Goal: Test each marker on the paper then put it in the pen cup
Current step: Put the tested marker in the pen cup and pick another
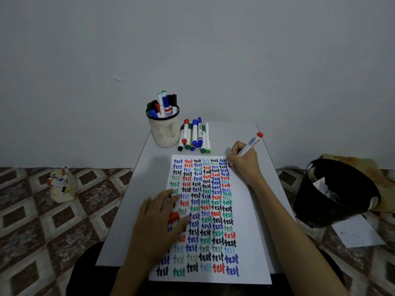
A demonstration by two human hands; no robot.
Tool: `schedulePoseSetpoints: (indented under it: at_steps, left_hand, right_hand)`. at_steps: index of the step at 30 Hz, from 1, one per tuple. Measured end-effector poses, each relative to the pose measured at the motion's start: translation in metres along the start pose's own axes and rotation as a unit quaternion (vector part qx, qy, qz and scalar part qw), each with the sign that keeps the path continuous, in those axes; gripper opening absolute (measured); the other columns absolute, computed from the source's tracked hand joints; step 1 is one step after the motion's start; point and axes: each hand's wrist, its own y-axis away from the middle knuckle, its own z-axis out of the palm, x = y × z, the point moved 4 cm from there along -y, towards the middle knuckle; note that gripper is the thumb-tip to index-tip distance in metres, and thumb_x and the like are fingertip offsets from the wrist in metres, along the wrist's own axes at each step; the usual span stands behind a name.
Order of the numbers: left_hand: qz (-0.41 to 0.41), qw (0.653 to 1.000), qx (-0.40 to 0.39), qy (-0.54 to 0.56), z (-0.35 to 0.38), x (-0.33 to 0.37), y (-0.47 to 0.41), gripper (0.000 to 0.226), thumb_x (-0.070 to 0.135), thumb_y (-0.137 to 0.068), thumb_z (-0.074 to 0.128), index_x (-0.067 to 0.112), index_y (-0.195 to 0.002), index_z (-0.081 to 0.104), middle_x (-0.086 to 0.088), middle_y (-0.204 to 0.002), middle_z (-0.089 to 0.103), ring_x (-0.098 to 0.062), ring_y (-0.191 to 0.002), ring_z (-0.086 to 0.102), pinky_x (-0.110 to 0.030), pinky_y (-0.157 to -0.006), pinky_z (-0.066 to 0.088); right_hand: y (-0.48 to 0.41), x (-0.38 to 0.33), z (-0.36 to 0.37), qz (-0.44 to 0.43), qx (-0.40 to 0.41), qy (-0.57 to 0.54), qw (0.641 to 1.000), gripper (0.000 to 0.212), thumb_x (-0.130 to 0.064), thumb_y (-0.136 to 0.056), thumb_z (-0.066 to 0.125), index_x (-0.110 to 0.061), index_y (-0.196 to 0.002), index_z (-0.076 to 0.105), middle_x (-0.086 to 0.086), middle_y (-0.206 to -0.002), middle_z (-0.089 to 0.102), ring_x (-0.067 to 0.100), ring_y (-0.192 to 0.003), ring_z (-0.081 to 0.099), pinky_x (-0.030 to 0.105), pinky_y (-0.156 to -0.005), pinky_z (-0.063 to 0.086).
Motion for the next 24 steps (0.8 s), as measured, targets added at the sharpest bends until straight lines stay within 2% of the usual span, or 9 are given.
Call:
schedulePoseSetpoints:
  at_steps: [4,8,14,20,24]
  left_hand:
    - [0.002,1.000,-0.007,-0.003,0.0010,-0.0007,-0.0002,0.071,0.071,-0.085,0.025,0.029,-0.139,0.041,0.011,-0.147,0.035,-0.008,-0.134,0.032,-0.035,-0.117,0.010]
    - [0.000,1.000,-0.004,-0.001,0.0006,0.0001,-0.0006,0.070,0.071,-0.085,0.027,0.028,-0.139,0.042,0.011,-0.147,0.036,-0.008,-0.133,0.032,-0.035,-0.117,0.011]
    - [0.003,1.000,-0.004,-0.001,-0.0005,0.0007,-0.0007,0.068,0.069,-0.085,0.028,0.029,-0.138,0.042,0.012,-0.146,0.036,-0.008,-0.133,0.032,-0.035,-0.116,0.011]
    - [0.004,1.000,-0.008,-0.003,-0.0001,0.0002,-0.0001,0.069,0.070,-0.085,0.026,0.029,-0.139,0.042,0.011,-0.147,0.035,-0.008,-0.134,0.032,-0.035,-0.117,0.010]
    - [0.003,1.000,-0.006,0.000,-0.0004,0.0011,-0.0003,0.069,0.070,-0.085,0.026,0.029,-0.138,0.042,0.011,-0.146,0.036,-0.008,-0.133,0.033,-0.035,-0.117,0.011]
  right_hand:
    - [0.0000,0.0001,0.0009,0.004,-0.013,0.001,1.000,0.036,0.015,-0.075,0.061,-0.010,-0.062,0.039,0.008,-0.059,0.046,0.006,-0.049,0.050,0.017,-0.050,0.046]
    - [-0.0015,0.0017,-0.0042,0.013,0.013,-0.030,0.999,0.036,0.018,-0.075,0.057,-0.010,-0.062,0.039,0.007,-0.059,0.044,0.004,-0.047,0.048,0.016,-0.047,0.045]
    - [-0.0007,0.0022,-0.0013,0.007,0.011,-0.014,1.000,0.035,0.017,-0.077,0.055,-0.010,-0.064,0.037,0.006,-0.060,0.043,0.013,-0.056,0.046,0.017,-0.048,0.043]
    - [-0.0004,0.0012,-0.0010,0.019,-0.001,-0.017,1.000,0.036,0.016,-0.078,0.057,-0.010,-0.063,0.038,0.006,-0.061,0.045,0.005,-0.052,0.051,0.014,-0.050,0.046]
    - [0.0000,0.0017,-0.0054,0.011,0.040,-0.021,0.999,0.038,0.016,-0.079,0.056,-0.012,-0.061,0.037,0.004,-0.059,0.043,0.002,-0.049,0.048,0.014,-0.048,0.044]
